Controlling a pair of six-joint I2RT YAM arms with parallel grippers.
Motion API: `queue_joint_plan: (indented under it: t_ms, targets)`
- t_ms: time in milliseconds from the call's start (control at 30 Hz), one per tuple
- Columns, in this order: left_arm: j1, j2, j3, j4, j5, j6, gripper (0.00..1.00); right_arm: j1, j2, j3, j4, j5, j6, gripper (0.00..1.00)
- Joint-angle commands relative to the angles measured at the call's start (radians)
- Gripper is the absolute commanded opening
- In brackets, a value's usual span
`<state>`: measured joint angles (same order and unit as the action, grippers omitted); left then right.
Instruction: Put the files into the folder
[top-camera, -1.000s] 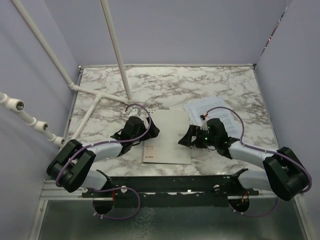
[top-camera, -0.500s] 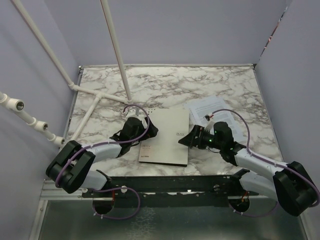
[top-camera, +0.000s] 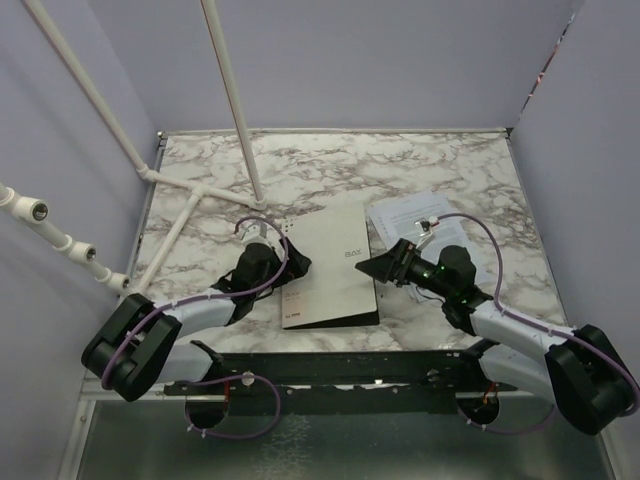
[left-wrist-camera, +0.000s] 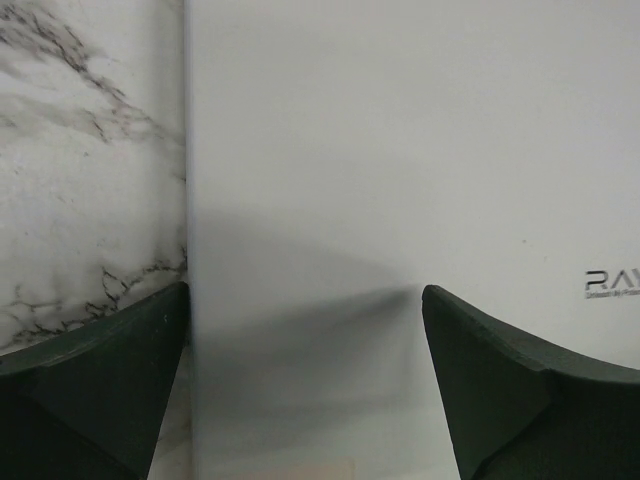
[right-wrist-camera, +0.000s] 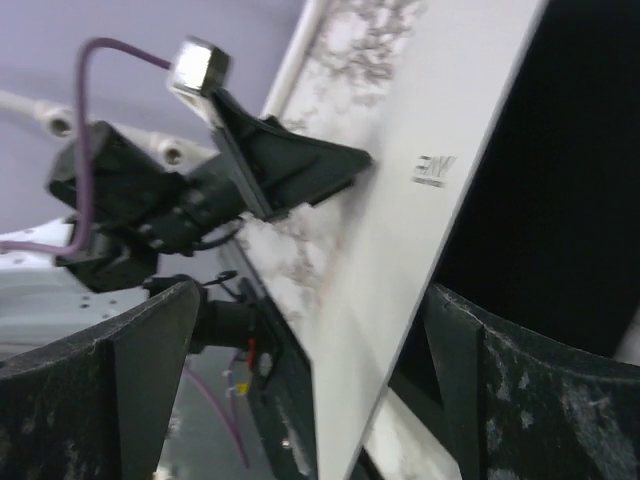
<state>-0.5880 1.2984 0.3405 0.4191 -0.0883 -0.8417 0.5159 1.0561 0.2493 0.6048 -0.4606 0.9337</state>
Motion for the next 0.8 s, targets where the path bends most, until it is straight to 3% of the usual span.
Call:
queue_joint_plan:
  t_ms: [0, 367, 600, 767]
  targets:
    - [-0.031, -0.063, -0.041, -0.011, 0.175, -0.114, 0.99, 0.017, 0.025, -0.019, 0.227, -0.093, 0.088, 0.98]
    - [-0.016, -0.173, -0.106, 0.078, 0.179, -0.164, 0.99, 0.017, 0.091, -0.026, 0.327, -0.115, 0.12, 0.97]
    - [0.008, -0.218, -0.12, 0.078, 0.187, -0.165, 0.99, 0.017, 0.068, 0.004, 0.15, -0.087, 0.038, 0.88]
    - [0.024, -0.219, -0.121, 0.078, 0.201, -0.165, 0.99, 0.018, 0.011, 0.035, -0.002, -0.049, -0.037, 0.73]
